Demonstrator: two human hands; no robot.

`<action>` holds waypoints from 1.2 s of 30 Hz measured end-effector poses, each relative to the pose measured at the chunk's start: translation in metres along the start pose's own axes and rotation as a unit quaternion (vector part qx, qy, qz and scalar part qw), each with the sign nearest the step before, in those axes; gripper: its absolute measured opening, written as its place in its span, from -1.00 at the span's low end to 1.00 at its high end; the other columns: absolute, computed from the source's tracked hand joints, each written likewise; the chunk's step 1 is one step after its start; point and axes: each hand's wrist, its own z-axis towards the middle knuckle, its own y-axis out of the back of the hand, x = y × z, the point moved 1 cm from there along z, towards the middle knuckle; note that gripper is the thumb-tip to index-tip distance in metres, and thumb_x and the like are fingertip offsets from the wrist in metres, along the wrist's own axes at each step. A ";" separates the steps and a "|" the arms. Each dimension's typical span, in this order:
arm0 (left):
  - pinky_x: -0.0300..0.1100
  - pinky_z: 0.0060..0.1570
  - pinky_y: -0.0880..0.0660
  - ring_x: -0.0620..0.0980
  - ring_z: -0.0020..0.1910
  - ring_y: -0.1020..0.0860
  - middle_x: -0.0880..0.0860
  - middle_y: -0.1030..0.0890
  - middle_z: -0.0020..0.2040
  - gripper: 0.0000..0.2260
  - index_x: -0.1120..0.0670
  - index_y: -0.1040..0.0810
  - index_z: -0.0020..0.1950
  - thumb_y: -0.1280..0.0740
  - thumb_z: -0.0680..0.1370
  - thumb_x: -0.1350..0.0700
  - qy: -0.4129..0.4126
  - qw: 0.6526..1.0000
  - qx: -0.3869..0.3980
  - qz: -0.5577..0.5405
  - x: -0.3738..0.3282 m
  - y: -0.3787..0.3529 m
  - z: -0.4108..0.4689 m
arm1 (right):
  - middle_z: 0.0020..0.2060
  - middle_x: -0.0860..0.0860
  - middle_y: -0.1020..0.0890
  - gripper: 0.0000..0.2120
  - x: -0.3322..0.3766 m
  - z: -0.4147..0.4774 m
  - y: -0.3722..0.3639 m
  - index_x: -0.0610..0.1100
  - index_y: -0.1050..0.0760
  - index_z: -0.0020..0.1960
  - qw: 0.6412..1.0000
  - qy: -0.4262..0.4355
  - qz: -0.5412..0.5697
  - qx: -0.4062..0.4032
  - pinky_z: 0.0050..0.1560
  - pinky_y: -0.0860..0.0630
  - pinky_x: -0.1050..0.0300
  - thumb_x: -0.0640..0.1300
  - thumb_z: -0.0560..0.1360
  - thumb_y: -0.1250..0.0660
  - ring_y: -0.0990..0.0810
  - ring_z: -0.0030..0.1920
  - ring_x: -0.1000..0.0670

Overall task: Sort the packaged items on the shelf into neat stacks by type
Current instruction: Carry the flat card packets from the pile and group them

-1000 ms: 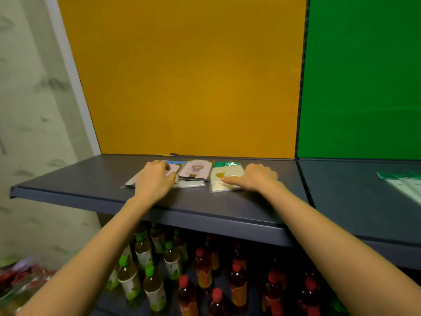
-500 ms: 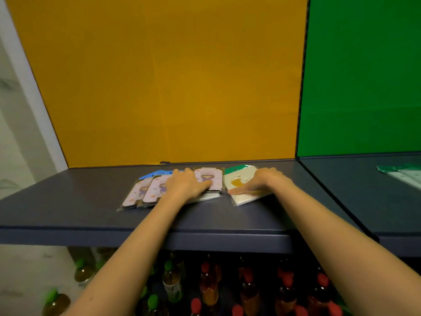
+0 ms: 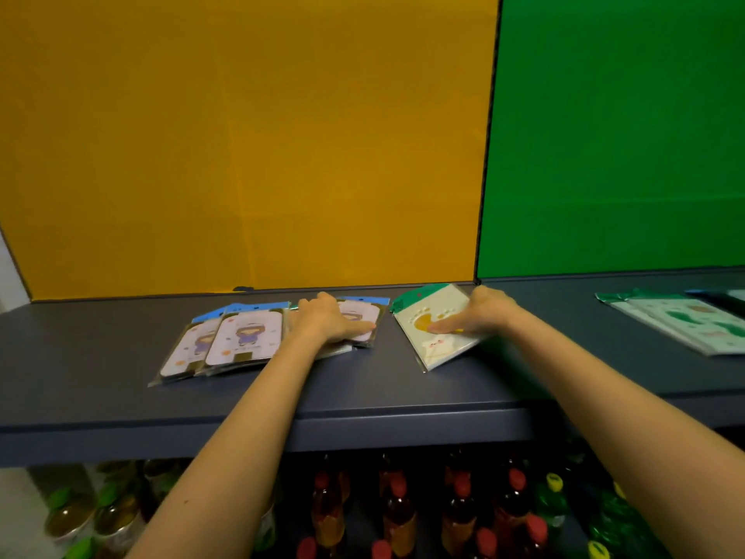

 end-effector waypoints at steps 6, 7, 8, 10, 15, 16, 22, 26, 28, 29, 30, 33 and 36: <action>-0.02 0.24 -0.39 0.16 0.37 -0.38 0.14 -0.34 0.45 -0.09 0.23 -0.22 0.45 -0.46 0.30 -0.25 0.040 0.996 0.033 -0.068 -0.011 0.003 0.001 | 0.29 -0.11 -0.47 -0.13 -0.018 -0.006 0.005 -0.21 -0.31 0.34 0.999 -0.008 0.034 -0.001 0.13 -0.43 0.01 0.30 0.24 -0.45 -0.45 0.28 -0.13; -0.02 0.19 -0.41 0.16 0.33 -0.41 0.16 -0.37 0.42 -0.11 0.25 -0.25 0.43 -0.49 0.29 -0.21 0.041 0.995 0.036 -0.085 -0.013 0.006 0.001 | 0.28 -0.10 -0.48 -0.16 -0.023 -0.007 0.007 -0.21 -0.32 0.32 0.999 -0.006 0.041 -0.002 0.13 -0.43 0.01 0.29 0.25 -0.46 -0.46 0.27 -0.13; -0.03 0.11 -0.43 0.17 0.26 -0.45 0.18 -0.43 0.37 -0.16 0.28 -0.31 0.39 -0.51 0.29 -0.16 0.041 0.994 0.032 -0.099 -0.015 0.008 0.001 | 0.26 -0.10 -0.50 -0.20 -0.030 -0.007 0.010 -0.20 -0.35 0.29 0.999 -0.001 0.052 -0.004 0.12 -0.44 0.01 0.26 0.26 -0.46 -0.47 0.25 -0.13; -0.06 -0.13 -0.41 0.13 0.02 -0.48 0.22 -0.53 0.16 -0.38 0.31 -0.43 0.22 -0.53 0.33 -0.02 0.032 0.989 0.017 -0.140 -0.021 0.012 0.000 | 0.23 -0.12 -0.53 -0.32 -0.046 -0.006 0.020 -0.21 -0.39 0.24 0.996 0.013 0.082 -0.024 0.13 -0.45 0.01 0.18 0.31 -0.47 -0.50 0.22 -0.12; -0.30 -0.64 -0.48 -0.08 -0.64 -0.55 0.06 -0.59 -0.58 -0.72 0.27 -0.45 0.03 -0.46 0.42 0.23 0.056 0.920 0.021 -0.387 -0.041 0.019 -0.005 | 0.23 -0.14 -0.52 -0.42 -0.092 -0.005 0.048 -0.22 -0.33 0.25 0.983 0.023 0.156 -0.096 0.23 -0.44 -0.07 0.06 0.40 -0.44 -0.50 0.23 -0.16; -0.28 -0.61 -0.50 -0.09 -0.66 -0.54 0.04 -0.58 -0.60 -0.72 0.28 -0.46 0.05 -0.45 0.43 0.23 0.061 0.899 0.025 -0.433 -0.048 0.017 -0.005 | 0.22 -0.14 -0.53 -0.44 -0.104 -0.005 0.054 -0.22 -0.33 0.24 0.978 0.021 0.175 -0.108 0.23 -0.45 -0.09 0.04 0.39 -0.44 -0.50 0.22 -0.17; -0.27 -0.56 -0.53 -0.13 -0.62 -0.57 0.02 -0.62 -0.56 -0.84 0.17 -0.46 0.12 -0.26 0.55 0.22 0.025 0.807 0.036 -0.589 -0.146 -0.009 -0.029 | 0.16 -0.13 -0.59 -0.59 -0.187 -0.006 0.106 -0.13 -0.36 0.05 0.953 0.009 0.270 -0.136 0.21 -0.49 -0.12 -0.03 0.35 -0.48 -0.57 0.15 -0.15; -0.31 -0.55 -0.52 -0.10 -0.50 -0.60 0.11 -0.60 -0.29 -0.85 0.17 -0.38 0.14 -0.19 0.57 0.25 0.001 0.786 0.042 -0.617 -0.231 -0.031 -0.060 | 0.13 -0.16 -0.61 -0.65 -0.249 -0.002 0.147 -0.05 -0.29 -0.19 0.940 0.017 0.303 -0.153 0.16 -0.52 -0.19 -0.08 0.34 -0.50 -0.60 0.11 -0.18; -0.30 -0.49 -0.54 -0.06 -0.39 -0.59 0.10 -0.57 -0.24 -0.87 0.17 -0.37 0.12 -0.18 0.58 0.25 -0.004 0.781 0.048 -0.623 -0.269 -0.043 -0.072 | 0.13 -0.17 -0.60 -0.65 -0.278 -0.004 0.165 -0.03 -0.28 -0.23 0.932 0.020 0.330 -0.152 0.15 -0.53 -0.21 -0.12 0.35 -0.50 -0.60 0.11 -0.19; -0.29 -0.48 -0.54 -0.06 -0.42 -0.60 0.11 -0.56 -0.24 -0.89 0.17 -0.37 0.10 -0.17 0.58 0.26 -0.005 0.777 0.052 -0.628 -0.287 -0.049 -0.078 | 0.12 -0.17 -0.60 -0.64 -0.293 -0.004 0.174 -0.02 -0.28 -0.23 0.930 0.018 0.334 -0.154 0.15 -0.53 -0.21 -0.13 0.35 -0.50 -0.61 0.10 -0.19; -0.29 -0.50 -0.54 -0.09 -0.49 -0.61 0.11 -0.56 -0.25 -0.91 0.17 -0.38 0.07 -0.17 0.58 0.26 -0.006 0.770 0.058 -0.636 -0.304 -0.056 -0.081 | 0.12 -0.17 -0.60 -0.65 -0.307 -0.004 0.183 -0.02 -0.28 -0.22 0.929 0.015 0.336 -0.156 0.15 -0.53 -0.19 -0.14 0.36 -0.50 -0.61 0.10 -0.18; -0.33 -0.57 -0.53 -0.11 -0.54 -0.61 0.12 -0.58 -0.24 -0.86 0.20 -0.40 0.10 -0.15 0.57 0.28 -0.005 0.746 0.074 -0.662 -0.347 -0.080 -0.085 | 0.14 -0.16 -0.57 -0.67 -0.348 0.000 0.205 -0.12 -0.32 -0.06 0.917 0.010 0.363 -0.165 0.14 -0.55 -0.12 -0.17 0.38 -0.48 -0.61 0.07 -0.15; -0.34 -0.56 -0.51 -0.02 -0.33 -0.57 0.12 -0.57 -0.23 -0.84 0.22 -0.40 0.08 -0.10 0.55 0.32 -0.001 0.737 0.094 -0.670 -0.384 -0.102 -0.089 | 0.15 -0.20 -0.57 -0.61 -0.382 0.002 0.223 -0.17 -0.27 0.05 0.906 0.000 0.388 -0.171 0.06 -0.57 -0.04 -0.21 0.40 -0.45 -0.61 0.03 -0.14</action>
